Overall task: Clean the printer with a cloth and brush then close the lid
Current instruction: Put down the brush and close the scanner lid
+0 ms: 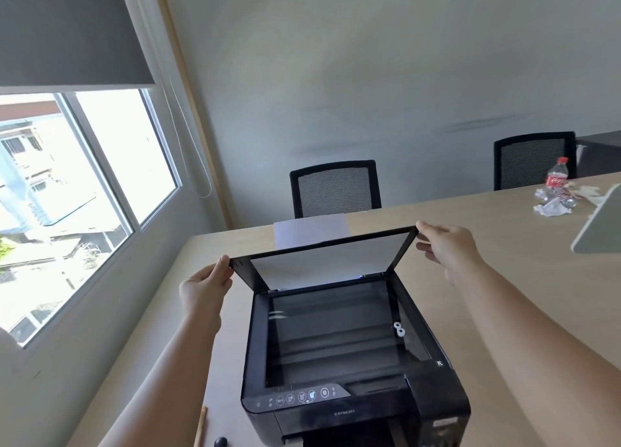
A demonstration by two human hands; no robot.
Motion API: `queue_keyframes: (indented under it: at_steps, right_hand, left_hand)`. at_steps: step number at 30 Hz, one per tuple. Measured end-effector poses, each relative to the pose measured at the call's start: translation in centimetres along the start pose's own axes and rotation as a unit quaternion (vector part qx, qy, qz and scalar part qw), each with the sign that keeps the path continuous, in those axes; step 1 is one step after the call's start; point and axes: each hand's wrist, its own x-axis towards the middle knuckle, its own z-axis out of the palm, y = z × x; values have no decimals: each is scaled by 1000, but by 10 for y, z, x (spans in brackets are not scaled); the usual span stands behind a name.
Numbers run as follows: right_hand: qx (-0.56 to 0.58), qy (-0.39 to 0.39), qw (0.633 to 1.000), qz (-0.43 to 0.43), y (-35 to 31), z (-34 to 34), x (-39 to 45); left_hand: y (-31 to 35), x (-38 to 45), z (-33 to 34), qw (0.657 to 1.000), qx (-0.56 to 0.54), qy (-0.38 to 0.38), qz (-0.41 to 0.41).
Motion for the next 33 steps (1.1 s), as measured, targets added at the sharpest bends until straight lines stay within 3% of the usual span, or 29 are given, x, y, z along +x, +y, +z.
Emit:
queue_keyframes:
  at_steps: [16, 22, 33]
  right_hand:
    - [-20, -30, 999, 18, 70, -56, -65]
    - [18, -44, 996, 80, 103, -70, -79]
    - [-12, -45, 997, 57, 159, -82, -103]
  left_hand:
    - [-66, -60, -44, 1000, -15, 23, -7]
    - [-92, -85, -57, 995, 74, 60, -32]
    - [-134, -109, -73, 958, 262, 119, 2]
